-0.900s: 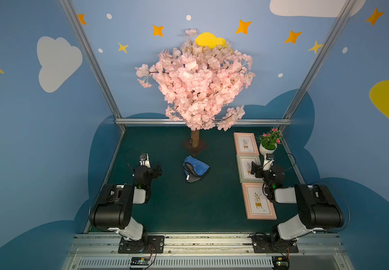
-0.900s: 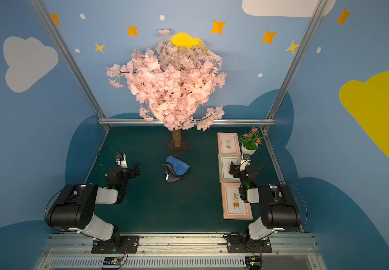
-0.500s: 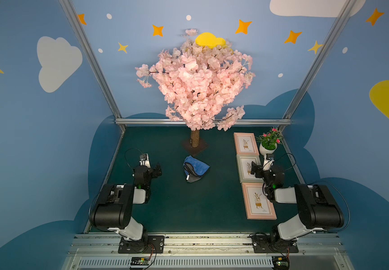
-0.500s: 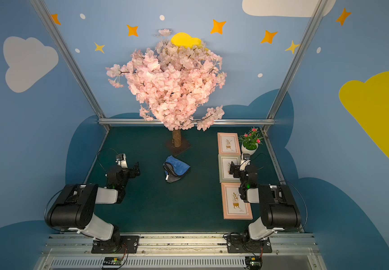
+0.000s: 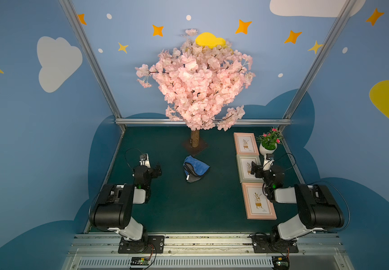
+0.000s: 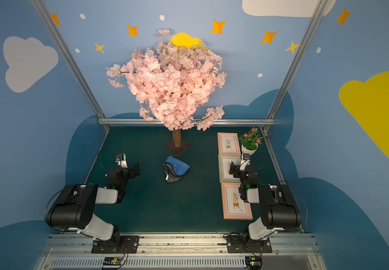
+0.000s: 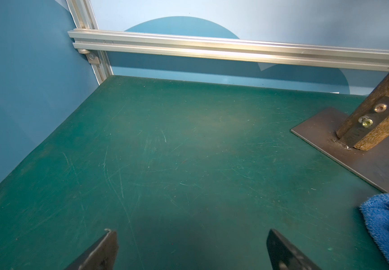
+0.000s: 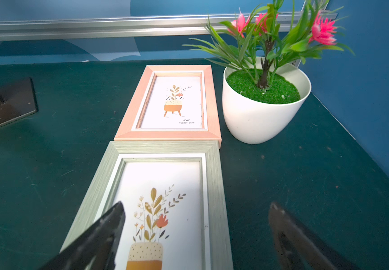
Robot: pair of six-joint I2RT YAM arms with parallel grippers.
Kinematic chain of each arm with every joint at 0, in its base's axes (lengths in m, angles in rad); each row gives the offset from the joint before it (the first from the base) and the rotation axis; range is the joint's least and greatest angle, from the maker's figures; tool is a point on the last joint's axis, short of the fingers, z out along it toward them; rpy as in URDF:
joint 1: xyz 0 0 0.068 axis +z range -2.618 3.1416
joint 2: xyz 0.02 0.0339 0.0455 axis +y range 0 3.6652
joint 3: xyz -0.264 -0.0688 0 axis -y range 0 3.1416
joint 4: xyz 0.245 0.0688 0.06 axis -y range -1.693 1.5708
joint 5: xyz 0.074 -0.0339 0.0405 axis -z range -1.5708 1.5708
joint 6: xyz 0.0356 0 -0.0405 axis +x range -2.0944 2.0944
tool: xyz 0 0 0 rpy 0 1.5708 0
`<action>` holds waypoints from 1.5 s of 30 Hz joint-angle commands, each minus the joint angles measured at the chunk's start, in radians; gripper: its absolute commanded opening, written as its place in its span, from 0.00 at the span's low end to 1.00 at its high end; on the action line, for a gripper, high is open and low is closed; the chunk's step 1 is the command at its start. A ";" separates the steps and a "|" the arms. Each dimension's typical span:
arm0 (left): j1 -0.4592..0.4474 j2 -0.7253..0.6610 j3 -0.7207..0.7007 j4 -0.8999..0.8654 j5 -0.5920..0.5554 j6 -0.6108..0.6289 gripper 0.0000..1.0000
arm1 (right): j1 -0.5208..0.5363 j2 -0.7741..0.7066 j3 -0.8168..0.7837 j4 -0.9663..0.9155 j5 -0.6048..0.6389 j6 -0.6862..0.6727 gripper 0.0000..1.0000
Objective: Wipe the picture frame with a cloth
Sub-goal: Pick up the cleaning item at the center of the board.
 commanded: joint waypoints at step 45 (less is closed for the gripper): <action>-0.157 -1.011 -0.044 -1.103 0.010 -0.640 1.00 | -0.022 -0.718 0.117 -1.001 -0.217 0.590 0.97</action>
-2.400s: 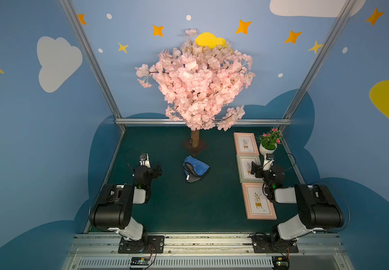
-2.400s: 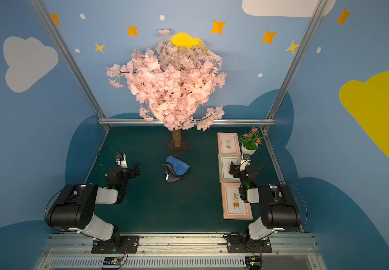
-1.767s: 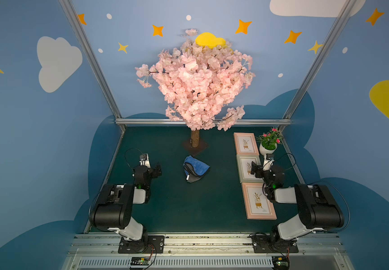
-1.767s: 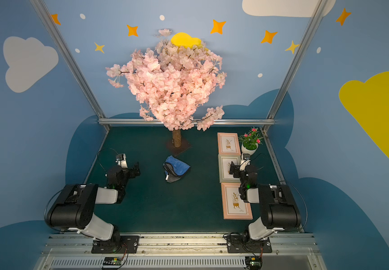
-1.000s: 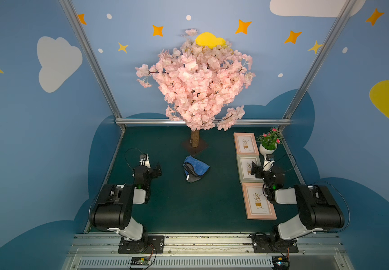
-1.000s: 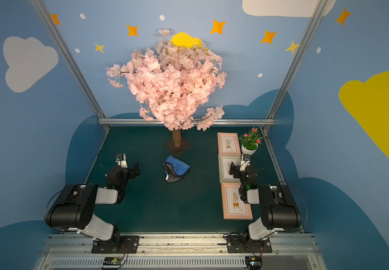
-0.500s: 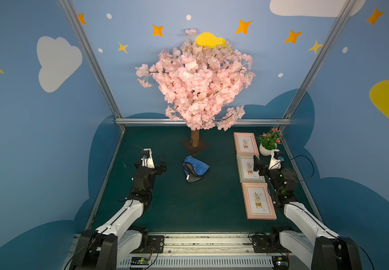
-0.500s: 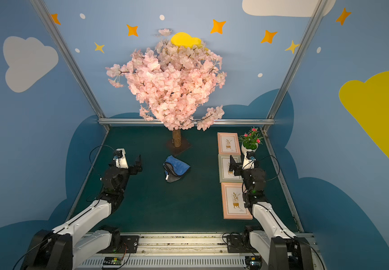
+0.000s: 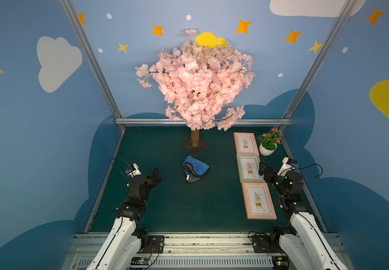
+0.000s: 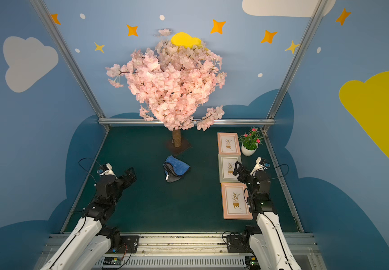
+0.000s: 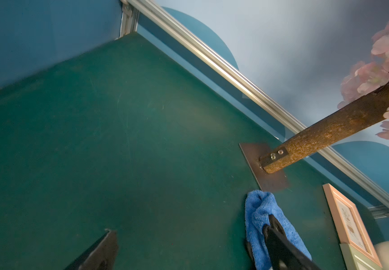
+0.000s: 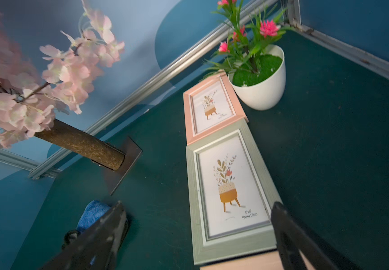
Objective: Wipe the picture frame with a cloth
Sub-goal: Pick up the cleaning item at the center of the board.
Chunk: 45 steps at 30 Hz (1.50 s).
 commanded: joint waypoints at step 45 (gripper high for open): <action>-0.116 0.101 -0.033 0.040 0.216 0.140 1.00 | 0.842 1.449 1.393 -0.746 0.193 -0.285 0.88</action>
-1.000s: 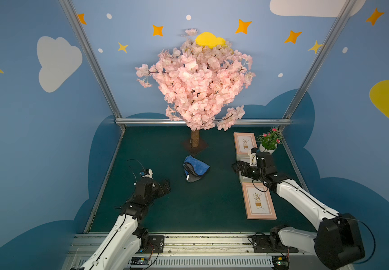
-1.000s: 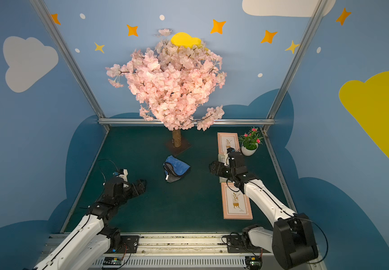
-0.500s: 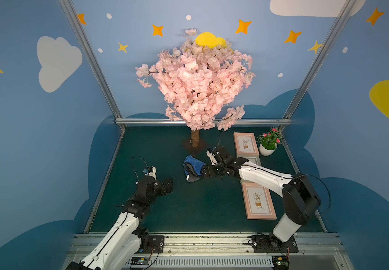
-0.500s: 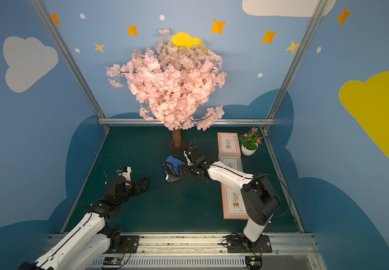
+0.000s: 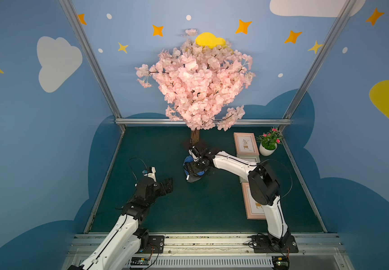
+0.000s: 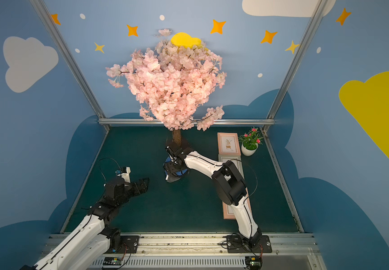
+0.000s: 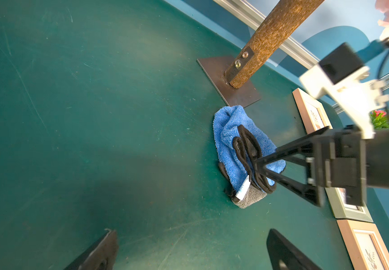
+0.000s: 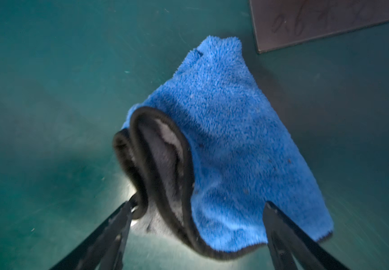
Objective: Wipe the picture frame with a cloth
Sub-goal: Pick up the cleaning item at the center of the board.
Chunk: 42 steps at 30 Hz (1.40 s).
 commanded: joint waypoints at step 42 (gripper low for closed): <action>0.000 0.021 -0.007 0.028 -0.009 0.009 1.00 | 0.012 -0.447 -0.523 0.095 0.117 0.108 0.00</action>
